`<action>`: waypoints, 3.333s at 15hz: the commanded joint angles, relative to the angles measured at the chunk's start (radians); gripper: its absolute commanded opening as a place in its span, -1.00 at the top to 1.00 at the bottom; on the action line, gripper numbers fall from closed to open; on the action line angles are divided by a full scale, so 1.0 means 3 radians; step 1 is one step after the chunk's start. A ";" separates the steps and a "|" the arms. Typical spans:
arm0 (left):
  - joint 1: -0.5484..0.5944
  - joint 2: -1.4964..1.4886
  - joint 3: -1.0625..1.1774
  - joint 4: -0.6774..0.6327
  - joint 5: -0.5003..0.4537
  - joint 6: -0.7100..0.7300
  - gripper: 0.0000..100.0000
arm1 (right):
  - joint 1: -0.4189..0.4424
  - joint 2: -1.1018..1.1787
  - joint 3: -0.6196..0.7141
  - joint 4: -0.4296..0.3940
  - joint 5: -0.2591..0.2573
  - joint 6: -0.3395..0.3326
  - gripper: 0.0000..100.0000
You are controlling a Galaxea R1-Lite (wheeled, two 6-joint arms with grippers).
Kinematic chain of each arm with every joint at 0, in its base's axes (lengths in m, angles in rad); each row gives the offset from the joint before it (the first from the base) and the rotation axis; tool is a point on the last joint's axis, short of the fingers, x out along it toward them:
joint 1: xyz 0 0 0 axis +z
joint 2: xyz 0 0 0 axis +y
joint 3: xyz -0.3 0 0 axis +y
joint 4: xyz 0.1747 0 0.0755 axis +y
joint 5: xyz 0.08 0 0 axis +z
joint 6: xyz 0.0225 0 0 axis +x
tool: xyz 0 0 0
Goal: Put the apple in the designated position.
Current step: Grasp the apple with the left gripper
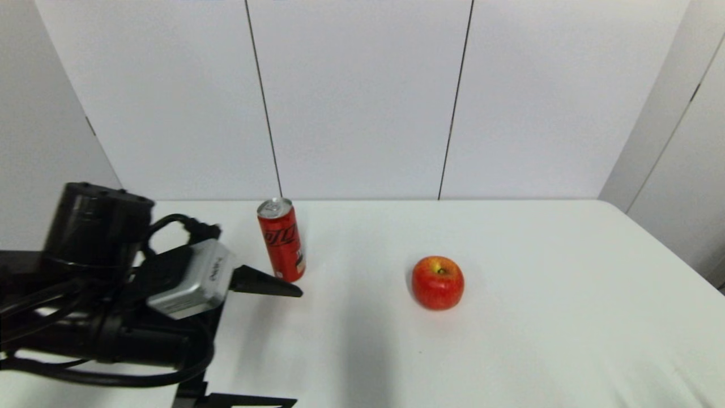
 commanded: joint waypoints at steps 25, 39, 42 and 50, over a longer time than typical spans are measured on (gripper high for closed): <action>-0.0963 0.2423 -0.2436 -0.0031 0.1128 -0.1407 -1.00 | 0.0001 0.0005 0.0036 -0.0003 0.0000 -0.0004 -1.00; -0.1029 0.2740 -0.2656 -0.0031 0.1133 -0.1407 -1.00 | 0.0001 0.0005 0.0036 -0.0003 0.0000 -0.0004 -1.00; -0.1029 0.2806 -0.2779 -0.0031 0.1205 -0.1417 -1.00 | 0.0001 0.0005 0.0036 -0.0003 0.0000 -0.0004 -1.00; -0.1029 0.2750 -0.2845 -0.0005 0.1281 -0.1453 1.00 | 0.0001 0.0005 0.0041 -0.0003 0.0000 -0.0004 -1.00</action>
